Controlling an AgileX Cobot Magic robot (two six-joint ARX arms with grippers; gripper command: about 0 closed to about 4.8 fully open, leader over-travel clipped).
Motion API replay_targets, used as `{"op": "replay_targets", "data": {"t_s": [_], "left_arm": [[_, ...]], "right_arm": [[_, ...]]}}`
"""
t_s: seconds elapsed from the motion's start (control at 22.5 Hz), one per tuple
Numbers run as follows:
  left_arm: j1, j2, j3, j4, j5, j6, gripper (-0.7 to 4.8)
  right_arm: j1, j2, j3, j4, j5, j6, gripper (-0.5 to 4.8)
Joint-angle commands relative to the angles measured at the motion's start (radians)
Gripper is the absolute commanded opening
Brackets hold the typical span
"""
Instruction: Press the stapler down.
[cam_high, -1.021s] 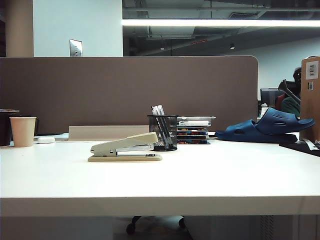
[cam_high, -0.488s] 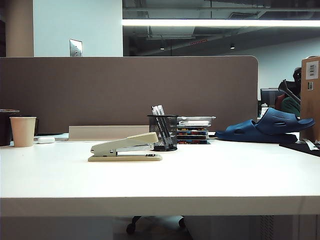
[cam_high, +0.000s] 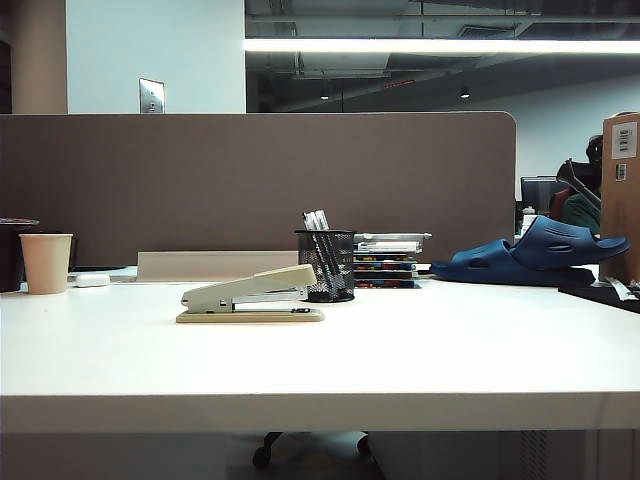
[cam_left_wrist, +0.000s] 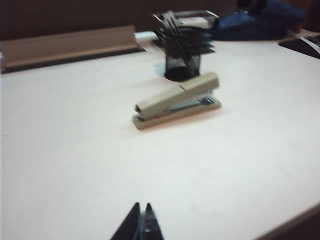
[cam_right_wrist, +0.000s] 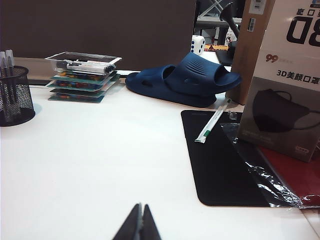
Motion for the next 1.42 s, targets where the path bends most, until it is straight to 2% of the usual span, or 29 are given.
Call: {"op": "replay_targets", "data": {"t_s": [0.04,0.44,0.8,1.07,1.42], "left_arm": [[0.000,0.000,0.006,-0.018,0.050,-0.003,-0.06],[0.000,0.000,0.006,-0.017,0.052,-0.003,-0.05],[0.000,0.000,0.006,-0.016,0.052,-0.003,-0.06],[0.000,0.000,0.006,-0.016,0.052,-0.003,-0.06],[0.000,0.000,0.006,-0.016,0.051,-0.003,-0.06]], "right_arm": [[0.002,-0.005,0.010,0.002,-0.001,0.020,-0.09],[0.001,0.000,0.175,-0.143,-0.040,0.047,-0.09],[0.001,0.023,0.349,-0.309,-0.131,0.047,-0.09],[0.001,0.154,0.483,-0.389,-0.172,0.047,-0.09],[0.002,0.541,0.751,-0.515,-0.350,0.047,-0.09]]}}
